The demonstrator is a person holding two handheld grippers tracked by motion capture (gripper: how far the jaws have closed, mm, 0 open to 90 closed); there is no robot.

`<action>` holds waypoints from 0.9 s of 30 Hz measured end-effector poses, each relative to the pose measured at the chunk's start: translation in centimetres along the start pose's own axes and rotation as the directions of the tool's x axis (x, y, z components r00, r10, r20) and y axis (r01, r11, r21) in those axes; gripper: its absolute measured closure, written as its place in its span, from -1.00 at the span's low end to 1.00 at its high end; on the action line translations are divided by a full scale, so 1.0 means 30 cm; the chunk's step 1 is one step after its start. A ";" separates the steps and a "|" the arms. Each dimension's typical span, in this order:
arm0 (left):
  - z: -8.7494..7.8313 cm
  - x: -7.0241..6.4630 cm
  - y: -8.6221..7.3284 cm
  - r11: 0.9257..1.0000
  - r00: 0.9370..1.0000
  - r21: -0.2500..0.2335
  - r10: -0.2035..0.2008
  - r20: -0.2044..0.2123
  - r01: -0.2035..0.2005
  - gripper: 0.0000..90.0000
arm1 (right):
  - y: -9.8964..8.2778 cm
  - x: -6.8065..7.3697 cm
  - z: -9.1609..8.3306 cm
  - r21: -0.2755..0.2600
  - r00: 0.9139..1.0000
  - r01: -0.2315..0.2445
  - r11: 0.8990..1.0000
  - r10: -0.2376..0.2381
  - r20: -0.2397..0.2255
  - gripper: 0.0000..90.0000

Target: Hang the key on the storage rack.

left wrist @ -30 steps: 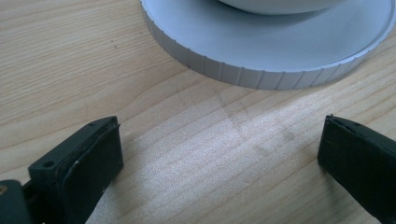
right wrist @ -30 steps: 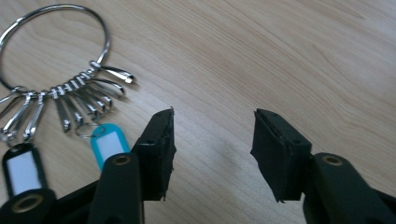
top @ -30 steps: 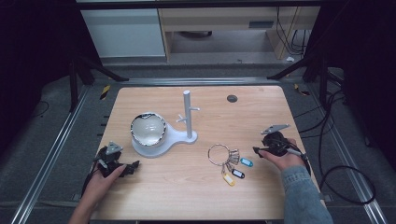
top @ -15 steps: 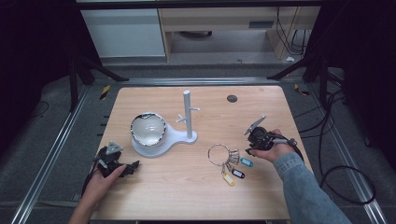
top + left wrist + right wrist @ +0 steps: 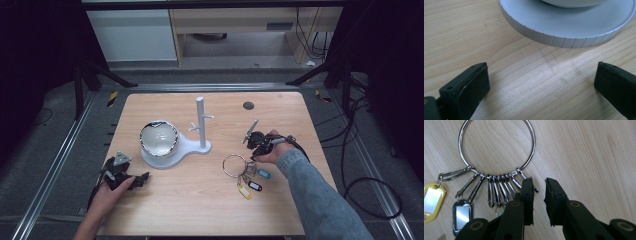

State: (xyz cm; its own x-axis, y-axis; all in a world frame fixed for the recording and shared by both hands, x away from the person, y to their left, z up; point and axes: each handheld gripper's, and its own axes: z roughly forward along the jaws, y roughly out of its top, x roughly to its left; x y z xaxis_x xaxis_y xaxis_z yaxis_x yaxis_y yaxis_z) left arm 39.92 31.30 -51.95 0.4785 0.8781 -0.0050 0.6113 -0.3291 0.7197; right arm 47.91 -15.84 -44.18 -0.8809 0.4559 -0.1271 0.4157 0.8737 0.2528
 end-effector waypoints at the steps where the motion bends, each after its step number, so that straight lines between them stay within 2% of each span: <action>1: 0.000 0.000 0.000 1.000 1.000 0.000 0.000 0.000 0.000 -1.00 | 0.011 -0.003 0.011 0.011 1.000 0.018 1.000 -0.017 -0.012 0.72; 5: 0.000 0.000 0.000 1.000 1.000 0.000 0.000 0.000 0.000 -1.00 | 0.015 -0.005 0.031 0.040 0.999 0.030 0.999 -0.029 -0.026 0.72; 10: 0.000 0.000 0.000 1.000 1.000 0.000 0.000 0.000 0.000 -1.00 | 0.000 -0.007 0.038 0.082 0.999 0.031 0.996 -0.027 -0.047 0.83; 12: 0.000 0.000 0.000 1.000 1.000 0.000 0.000 0.000 0.000 -1.00 | -0.008 0.002 0.033 0.094 0.997 0.053 0.994 -0.047 -0.059 0.84; 14: 0.000 0.000 0.000 1.000 1.000 0.000 0.000 0.000 0.000 -1.00 | -0.008 0.004 0.029 0.095 0.997 0.058 0.994 -0.052 -0.057 0.84; 18: 0.000 0.000 0.000 1.000 1.000 0.000 0.000 0.000 0.000 -1.00 | 0.004 -0.004 0.007 0.057 0.998 0.058 0.997 -0.055 -0.040 0.83; 20: 0.000 0.000 0.000 1.000 1.000 0.000 0.000 0.001 0.000 -1.00 | 0.014 -0.008 0.012 0.065 0.997 0.072 0.995 -0.070 -0.030 0.80; 25: 0.000 0.000 0.000 1.000 1.000 0.000 0.000 0.000 0.000 -1.00 | 0.028 -0.008 0.049 0.103 0.993 0.111 0.988 -0.107 -0.049 0.63; 27: 0.000 0.000 0.000 1.000 1.000 0.000 0.000 0.001 0.000 -1.00 | 0.032 -0.006 0.058 0.113 0.992 0.119 0.986 -0.113 -0.059 0.63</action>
State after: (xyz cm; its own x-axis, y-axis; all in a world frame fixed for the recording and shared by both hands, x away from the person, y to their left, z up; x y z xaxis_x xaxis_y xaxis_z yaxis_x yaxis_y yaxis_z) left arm 39.92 31.31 -51.95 0.4789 0.8779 -0.0054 0.6114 -0.3291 0.7196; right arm 48.86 -14.81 -45.57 -0.9341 0.3432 -0.0984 0.3305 0.9354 0.1255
